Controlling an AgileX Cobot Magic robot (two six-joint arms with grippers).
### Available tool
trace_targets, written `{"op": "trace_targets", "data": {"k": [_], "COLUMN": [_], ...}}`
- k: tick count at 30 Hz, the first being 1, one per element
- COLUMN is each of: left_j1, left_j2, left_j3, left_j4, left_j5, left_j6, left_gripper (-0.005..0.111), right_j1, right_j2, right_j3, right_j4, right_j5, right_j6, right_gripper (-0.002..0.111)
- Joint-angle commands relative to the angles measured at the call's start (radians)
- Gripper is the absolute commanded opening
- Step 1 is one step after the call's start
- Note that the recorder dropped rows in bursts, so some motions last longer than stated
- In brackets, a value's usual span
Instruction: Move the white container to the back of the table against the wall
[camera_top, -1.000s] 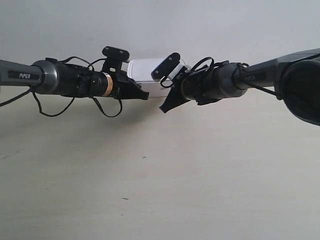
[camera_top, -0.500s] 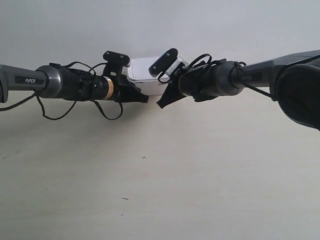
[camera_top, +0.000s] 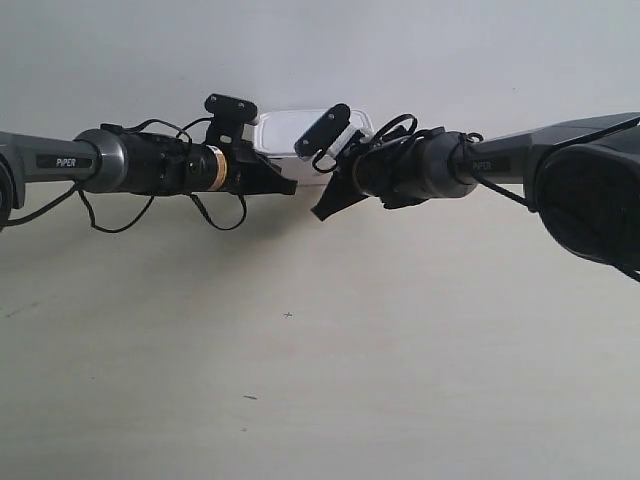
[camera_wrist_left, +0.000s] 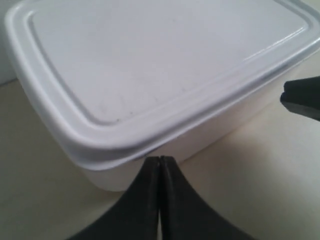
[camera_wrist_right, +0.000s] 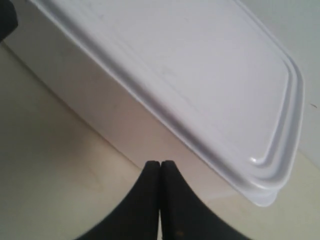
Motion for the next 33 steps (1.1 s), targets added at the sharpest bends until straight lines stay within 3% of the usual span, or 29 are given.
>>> {"op": "trace_targets", "data": {"k": [1,28,33], "left_j1": [0.008,0.008,0.008], "left_j2": [0.017,0.023,0.015], "left_j3": [-0.032,-0.039,-0.039], "left_j4": [0.001,0.005,0.073], "left_j5": [-0.003,-0.003,-0.017], "left_j6": [-0.014,-0.024,-0.087], "left_gripper": [0.000,0.000,0.000], "right_j1": [-0.001,-0.012,-0.021], "right_j2": [-0.003,0.027,0.027], "right_j3": [-0.016,-0.076,-0.076], "right_j4": [-0.027,-0.010,0.005], "right_j5": [0.000,0.041,0.041], "right_j6": [-0.006,-0.059,-0.059], "right_gripper": [0.000,0.000,0.000]}}
